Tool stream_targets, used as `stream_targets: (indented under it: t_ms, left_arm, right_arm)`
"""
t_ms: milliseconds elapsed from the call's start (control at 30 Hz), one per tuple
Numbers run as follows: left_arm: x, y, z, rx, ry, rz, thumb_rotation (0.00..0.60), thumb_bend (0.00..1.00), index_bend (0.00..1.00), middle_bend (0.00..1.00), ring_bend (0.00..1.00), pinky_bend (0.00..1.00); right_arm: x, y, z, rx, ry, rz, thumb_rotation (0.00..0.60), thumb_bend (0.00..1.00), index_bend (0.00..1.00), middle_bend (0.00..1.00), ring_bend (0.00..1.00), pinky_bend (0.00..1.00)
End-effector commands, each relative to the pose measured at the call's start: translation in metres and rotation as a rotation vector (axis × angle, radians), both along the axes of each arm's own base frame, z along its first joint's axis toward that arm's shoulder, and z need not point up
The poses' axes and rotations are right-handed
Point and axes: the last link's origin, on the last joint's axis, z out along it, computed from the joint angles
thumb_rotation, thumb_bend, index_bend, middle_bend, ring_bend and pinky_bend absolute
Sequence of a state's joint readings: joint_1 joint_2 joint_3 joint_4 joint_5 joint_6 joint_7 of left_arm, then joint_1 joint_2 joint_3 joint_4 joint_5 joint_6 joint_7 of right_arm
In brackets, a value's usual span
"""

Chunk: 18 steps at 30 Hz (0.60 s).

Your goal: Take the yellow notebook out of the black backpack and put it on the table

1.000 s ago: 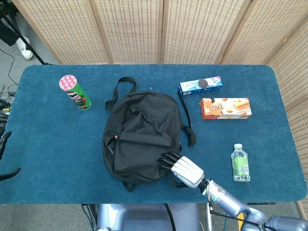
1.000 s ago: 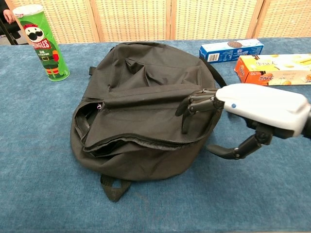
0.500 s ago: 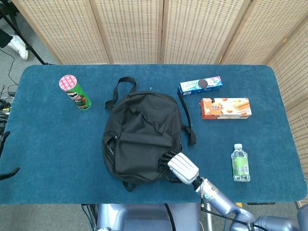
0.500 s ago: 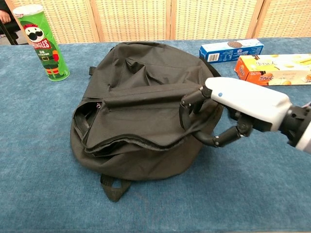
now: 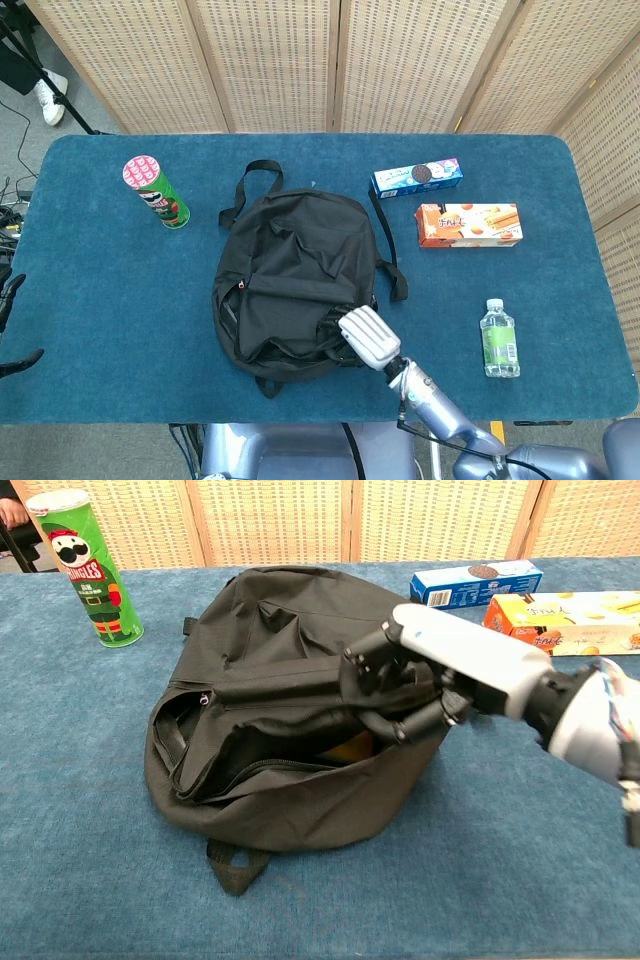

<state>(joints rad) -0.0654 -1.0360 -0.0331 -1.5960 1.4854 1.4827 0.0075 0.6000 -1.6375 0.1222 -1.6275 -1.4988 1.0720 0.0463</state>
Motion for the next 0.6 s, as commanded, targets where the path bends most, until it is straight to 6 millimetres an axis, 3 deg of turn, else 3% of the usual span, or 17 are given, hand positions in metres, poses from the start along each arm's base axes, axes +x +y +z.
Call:
stream_targets:
  t_ms: [33, 233, 500, 600]
  left_arm:
    - [0.0, 0.0, 0.0, -0.003, 0.001, -0.004, 0.6, 0.0, 0.0, 0.0, 0.0, 0.0]
    - [0.006, 0.006, -0.009, -0.068, 0.016, -0.053, 0.6, 0.0, 0.0, 0.0, 0.0, 0.0]
    - [0.041, 0.035, -0.044, -0.245, -0.063, -0.204, 0.6, 0.0, 0.0, 0.0, 0.0, 0.0]
    - [0.058, 0.043, -0.059, -0.303, -0.092, -0.259, 0.6, 0.01, 0.0, 0.0, 0.0, 0.0]
  right_arm:
    - [0.024, -0.014, -0.001, -0.012, -0.064, -0.084, 0.6, 0.52, 0.68, 0.55, 0.41, 0.41]
    - [0.038, -0.038, 0.008, -0.04, -0.11, -0.2, 0.6, 0.52, 0.68, 0.55, 0.41, 0.41]
    - [0.047, -0.062, 0.027, -0.156, -0.259, -0.353, 0.6, 0.54, 0.68, 0.55, 0.41, 0.41]
    - [0.047, -0.064, 0.025, -0.182, -0.261, -0.372, 0.6, 0.54, 0.68, 0.55, 0.41, 0.41]
